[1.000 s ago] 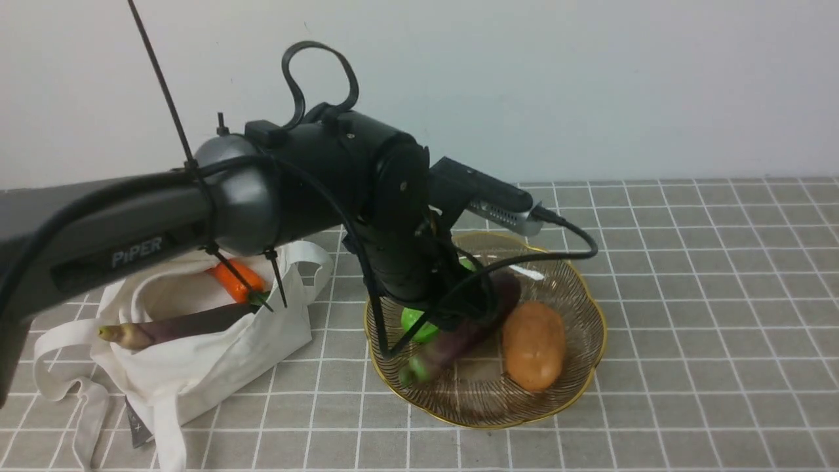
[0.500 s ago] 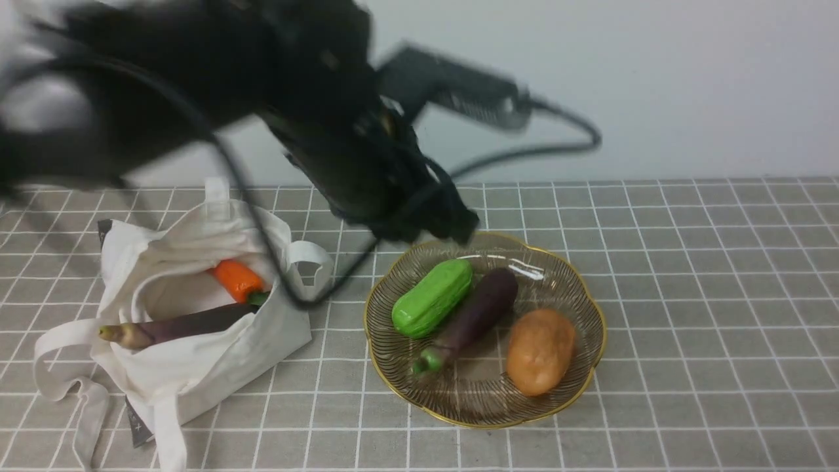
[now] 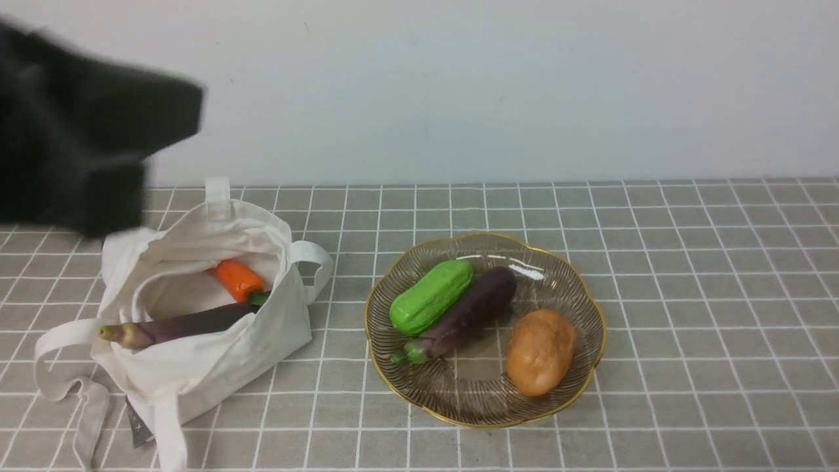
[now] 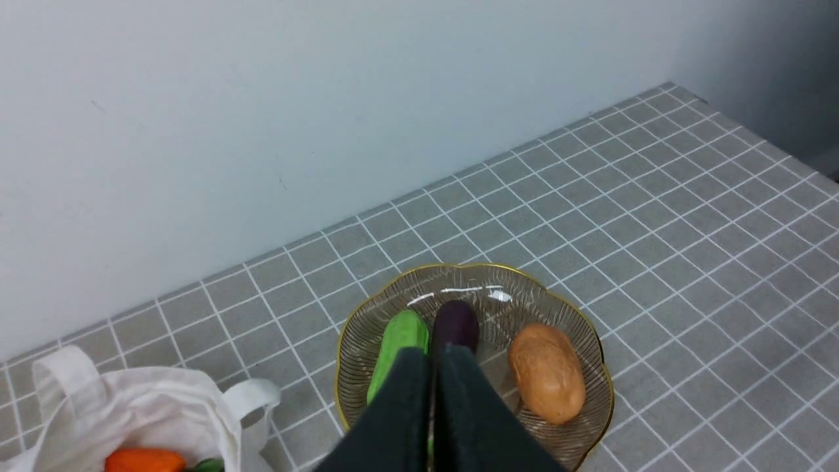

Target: Take vegetables from bag on grey coffee tablecloth place on plate.

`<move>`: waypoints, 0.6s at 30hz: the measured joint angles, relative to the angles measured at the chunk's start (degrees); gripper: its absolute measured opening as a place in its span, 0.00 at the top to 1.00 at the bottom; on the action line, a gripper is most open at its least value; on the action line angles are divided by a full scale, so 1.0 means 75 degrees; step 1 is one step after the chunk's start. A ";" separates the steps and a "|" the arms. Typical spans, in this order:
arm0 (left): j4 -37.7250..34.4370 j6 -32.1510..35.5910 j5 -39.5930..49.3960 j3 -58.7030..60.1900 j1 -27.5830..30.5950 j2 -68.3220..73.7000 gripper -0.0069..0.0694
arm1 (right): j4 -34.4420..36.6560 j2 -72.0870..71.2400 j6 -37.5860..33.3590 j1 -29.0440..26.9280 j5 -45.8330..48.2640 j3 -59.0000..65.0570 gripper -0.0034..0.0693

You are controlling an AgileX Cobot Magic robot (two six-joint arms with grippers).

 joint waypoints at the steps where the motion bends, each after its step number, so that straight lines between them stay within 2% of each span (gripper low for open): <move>1: 0.0000 0.0000 -0.0009 0.0048 0.0000 -0.0149 0.92 | 0.0000 0.0000 0.0000 0.0000 0.0000 0.0000 0.97; 9: 0.0116 0.0049 -0.0297 0.1484 0.0000 -0.3265 0.92 | 0.0000 0.0000 0.0000 0.0000 0.0000 0.0000 0.97; 13: 0.0411 0.0083 -0.0635 0.2058 0.0000 -0.4030 0.92 | 0.0000 0.0000 0.0000 0.0000 0.0000 0.0000 0.97; 18: 0.1090 0.0083 -0.1599 0.3435 0.0031 -0.4875 0.92 | 0.0000 0.0000 0.0000 0.0000 0.0000 0.0000 0.97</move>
